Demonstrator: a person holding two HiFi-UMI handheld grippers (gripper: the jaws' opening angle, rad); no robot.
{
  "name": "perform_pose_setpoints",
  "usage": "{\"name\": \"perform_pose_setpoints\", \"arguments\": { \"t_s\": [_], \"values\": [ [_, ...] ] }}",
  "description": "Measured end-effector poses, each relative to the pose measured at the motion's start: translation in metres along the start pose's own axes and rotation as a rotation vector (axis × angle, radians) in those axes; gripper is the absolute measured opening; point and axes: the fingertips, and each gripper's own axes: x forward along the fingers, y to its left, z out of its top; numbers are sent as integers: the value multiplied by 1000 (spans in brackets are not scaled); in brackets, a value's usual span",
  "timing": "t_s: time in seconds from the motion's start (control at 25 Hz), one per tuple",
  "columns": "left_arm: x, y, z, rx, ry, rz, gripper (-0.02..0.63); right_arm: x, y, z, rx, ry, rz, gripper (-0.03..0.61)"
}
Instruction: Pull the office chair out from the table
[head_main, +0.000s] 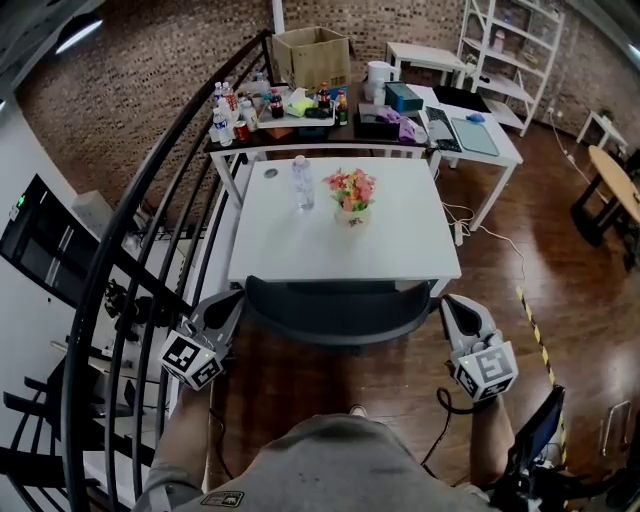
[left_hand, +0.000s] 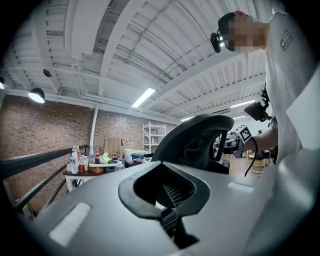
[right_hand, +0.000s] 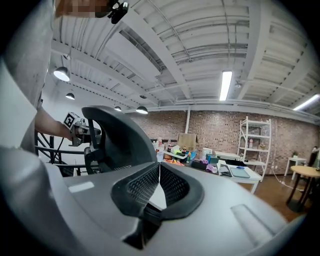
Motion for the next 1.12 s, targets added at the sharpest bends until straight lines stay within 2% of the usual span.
{"name": "perform_pose_setpoints", "arguments": {
  "t_s": [0.04,0.08,0.12,0.2,0.32,0.6,0.8,1.0,1.12],
  "values": [
    [2,1,0,5,9,-3,3,2,1,1,3,-2,17,16],
    [3,2,-1,11,16,-12,28,5,4,2,7,-2,41,53],
    [5,2,-4,17,23,-27,83,8,8,4,13,3,69,121],
    [9,1,-6,33,44,-58,199,14,14,3,18,9,118,171],
    [17,-1,-14,55,63,-104,264,21,15,-2,6,8,159,221],
    [41,-12,-14,77,73,-234,320,25,12,-2,6,17,271,275],
    [57,-22,-14,73,72,-340,330,38,28,2,-28,31,402,310],
    [76,-39,-11,72,74,-463,339,59,50,0,-79,61,504,321],
    [87,-48,-15,108,119,-512,345,73,61,-1,-92,68,541,321]
  ]
}}
